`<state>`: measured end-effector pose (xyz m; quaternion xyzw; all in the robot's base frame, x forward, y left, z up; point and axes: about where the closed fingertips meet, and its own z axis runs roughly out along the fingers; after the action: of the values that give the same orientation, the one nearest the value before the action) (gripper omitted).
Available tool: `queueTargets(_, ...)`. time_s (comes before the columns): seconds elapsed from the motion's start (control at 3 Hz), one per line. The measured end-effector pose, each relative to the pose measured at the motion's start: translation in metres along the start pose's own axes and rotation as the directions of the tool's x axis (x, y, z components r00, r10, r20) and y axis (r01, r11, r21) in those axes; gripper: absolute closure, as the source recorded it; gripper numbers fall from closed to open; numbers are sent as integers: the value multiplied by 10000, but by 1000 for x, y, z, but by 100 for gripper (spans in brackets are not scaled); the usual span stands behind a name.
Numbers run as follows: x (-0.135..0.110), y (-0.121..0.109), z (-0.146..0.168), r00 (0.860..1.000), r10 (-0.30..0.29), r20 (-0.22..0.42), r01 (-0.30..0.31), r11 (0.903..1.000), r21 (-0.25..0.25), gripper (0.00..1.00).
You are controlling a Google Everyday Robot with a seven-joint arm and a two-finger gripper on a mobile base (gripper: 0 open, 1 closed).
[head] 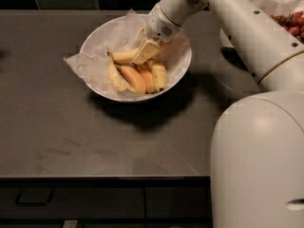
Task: Pick banana from white bowl
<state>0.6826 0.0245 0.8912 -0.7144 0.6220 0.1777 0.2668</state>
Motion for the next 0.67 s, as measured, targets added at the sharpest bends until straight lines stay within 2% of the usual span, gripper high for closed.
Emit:
queueTargets(0.33, 4, 1, 1, 9999, 64, -141, -63, 9999, 93, 75)
queueTargets(0.67, 6, 1, 0, 9997, 29, -224, -25, 9998, 181, 97)
